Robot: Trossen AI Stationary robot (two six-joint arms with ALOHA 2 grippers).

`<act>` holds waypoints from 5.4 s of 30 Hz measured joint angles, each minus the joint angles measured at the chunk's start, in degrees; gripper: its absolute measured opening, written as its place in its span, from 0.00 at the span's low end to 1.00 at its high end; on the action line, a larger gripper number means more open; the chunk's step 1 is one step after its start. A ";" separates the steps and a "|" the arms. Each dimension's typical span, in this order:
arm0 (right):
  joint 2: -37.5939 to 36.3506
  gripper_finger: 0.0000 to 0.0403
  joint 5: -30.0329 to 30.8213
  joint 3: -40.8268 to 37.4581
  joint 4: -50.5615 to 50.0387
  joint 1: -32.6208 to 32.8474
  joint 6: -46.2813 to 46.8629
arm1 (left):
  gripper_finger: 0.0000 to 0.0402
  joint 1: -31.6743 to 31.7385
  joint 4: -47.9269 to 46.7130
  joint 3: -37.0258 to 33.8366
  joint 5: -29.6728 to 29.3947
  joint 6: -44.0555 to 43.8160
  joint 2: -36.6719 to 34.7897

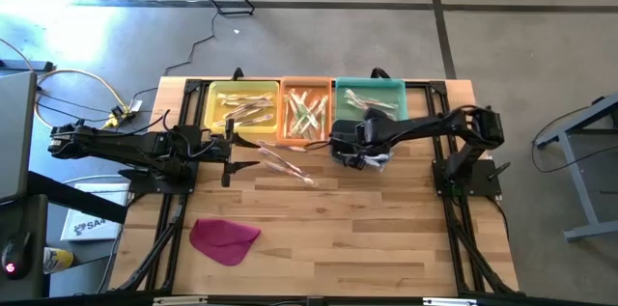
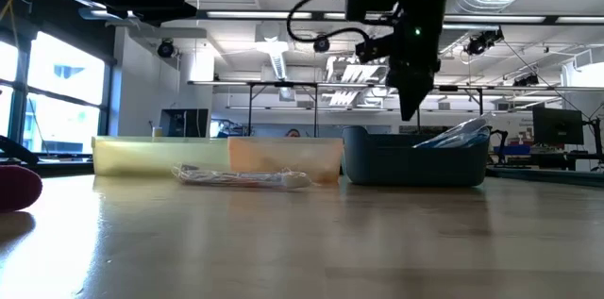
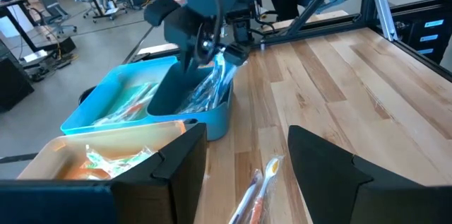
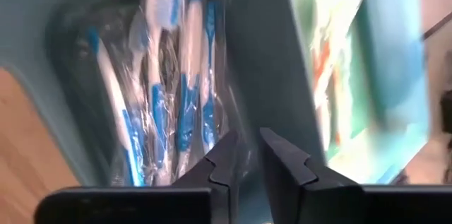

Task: Pick & Place Toothbrushes
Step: Put the orange toothbrush into the blue bin

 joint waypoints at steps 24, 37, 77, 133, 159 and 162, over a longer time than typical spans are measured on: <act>-0.02 0.01 -1.95 8.43 22.73 12.86 4.54 | 0.48 -0.02 0.00 0.00 0.02 0.00 0.00; -0.02 0.01 -9.88 8.44 47.84 13.18 -1.48 | 0.48 -0.02 0.00 0.00 0.00 0.00 -0.02; -0.18 0.01 3.28 8.38 46.21 18.86 0.15 | 0.48 0.00 0.22 0.00 0.02 -2.14 0.00; -21.46 0.01 -16.27 -47.18 104.32 13.77 -1.49 | 0.48 -0.06 4.92 13.16 7.42 -12.61 27.17; -21.44 0.01 -18.19 -47.12 99.13 13.71 -4.07 | 0.48 1.82 -17.14 22.14 4.15 -11.13 52.53; -21.44 0.01 -18.19 -47.12 98.72 13.71 -3.94 | 0.48 3.09 -16.72 22.14 4.18 -11.13 54.73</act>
